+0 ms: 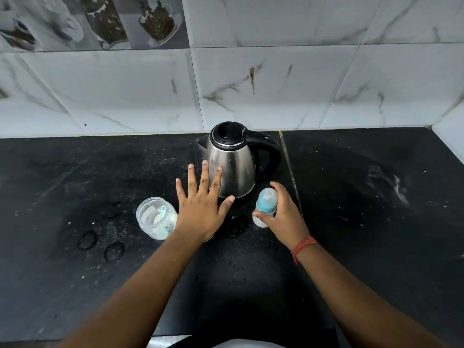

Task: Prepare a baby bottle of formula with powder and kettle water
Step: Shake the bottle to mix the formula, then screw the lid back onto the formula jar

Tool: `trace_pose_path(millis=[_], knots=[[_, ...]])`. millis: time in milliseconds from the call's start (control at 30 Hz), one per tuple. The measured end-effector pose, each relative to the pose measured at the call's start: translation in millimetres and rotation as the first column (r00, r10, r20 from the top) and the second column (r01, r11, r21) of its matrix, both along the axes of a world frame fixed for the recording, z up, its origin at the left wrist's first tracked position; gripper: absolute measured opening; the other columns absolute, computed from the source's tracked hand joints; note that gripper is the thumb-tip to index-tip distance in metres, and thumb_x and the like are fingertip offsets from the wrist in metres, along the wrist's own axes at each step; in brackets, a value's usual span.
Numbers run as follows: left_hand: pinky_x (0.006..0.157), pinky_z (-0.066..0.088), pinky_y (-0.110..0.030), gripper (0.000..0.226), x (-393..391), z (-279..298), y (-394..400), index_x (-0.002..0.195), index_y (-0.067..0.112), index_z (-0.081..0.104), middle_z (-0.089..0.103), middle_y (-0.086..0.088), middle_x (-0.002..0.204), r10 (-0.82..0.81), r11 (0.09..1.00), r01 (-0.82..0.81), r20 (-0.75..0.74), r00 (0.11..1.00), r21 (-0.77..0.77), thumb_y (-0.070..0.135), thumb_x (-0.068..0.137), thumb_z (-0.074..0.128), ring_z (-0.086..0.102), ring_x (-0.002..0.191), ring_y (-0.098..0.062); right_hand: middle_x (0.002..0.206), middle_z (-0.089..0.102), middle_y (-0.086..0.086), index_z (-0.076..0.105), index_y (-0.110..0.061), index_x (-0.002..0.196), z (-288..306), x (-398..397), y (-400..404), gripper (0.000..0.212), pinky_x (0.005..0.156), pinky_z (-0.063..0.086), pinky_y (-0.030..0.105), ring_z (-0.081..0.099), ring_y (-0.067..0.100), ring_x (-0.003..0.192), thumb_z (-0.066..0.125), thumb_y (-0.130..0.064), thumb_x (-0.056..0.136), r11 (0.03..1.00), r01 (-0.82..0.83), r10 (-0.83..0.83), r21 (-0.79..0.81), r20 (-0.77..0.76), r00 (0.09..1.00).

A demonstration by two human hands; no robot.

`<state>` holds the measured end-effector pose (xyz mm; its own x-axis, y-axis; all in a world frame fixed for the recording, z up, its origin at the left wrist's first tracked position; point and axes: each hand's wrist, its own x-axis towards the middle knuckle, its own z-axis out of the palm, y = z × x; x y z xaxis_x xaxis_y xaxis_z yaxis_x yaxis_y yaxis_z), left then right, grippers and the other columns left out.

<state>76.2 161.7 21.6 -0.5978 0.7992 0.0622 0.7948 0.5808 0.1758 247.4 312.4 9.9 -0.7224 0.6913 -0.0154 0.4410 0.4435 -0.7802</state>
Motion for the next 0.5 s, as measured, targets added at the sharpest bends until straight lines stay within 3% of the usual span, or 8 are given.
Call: trace_pose_path(millis=[200, 333, 500], knots=[[0.123, 0.001, -0.067, 0.078, -1, -2, 0, 0.163, 0.031, -0.005, -0.013, -0.005, 0.172, 0.001, 1.0, -0.001, 0.003, 1.0, -0.005, 0.07, 0.098, 0.013, -0.017, 0.157, -0.037, 0.147, 0.045, 0.002, 0.032, -0.02, 0.152, -5, 4, 1, 0.096, 0.107, 0.039, 0.025, 0.047, 0.014, 0.131, 0.088, -0.032, 0.075, 0.999, -0.012, 0.012, -0.034, 0.008, 1.0], [0.123, -0.001, -0.067, 0.077, -5, 3, -2, 0.163, 0.032, -0.008, -0.017, -0.006, 0.171, -0.004, 1.0, 0.004, 0.005, 1.0, 0.009, 0.07, 0.098, 0.011, -0.02, 0.156, -0.037, 0.147, 0.045, 0.001, 0.032, -0.02, 0.151, 5, 5, 1, 0.095, 0.107, 0.037, 0.021, 0.044, 0.009, 0.135, 0.087, -0.037, 0.076, 1.0, 0.021, -0.022, -0.01, -0.104, 0.994], [0.123, -0.002, -0.067, 0.078, -17, 14, -12, 0.163, 0.029, -0.004, -0.015, -0.007, 0.172, 0.009, 0.999, -0.008, -0.017, 1.0, 0.034, 0.07, 0.099, 0.011, -0.02, 0.156, -0.037, 0.14, 0.048, 0.006, 0.046, -0.011, 0.14, 41, -13, -14, 0.066, 0.112, 0.032, 0.015, 0.045, 0.013, 0.132, 0.079, -0.03, 0.086, 0.955, 0.047, 0.042, 0.291, -0.292, 0.955]])
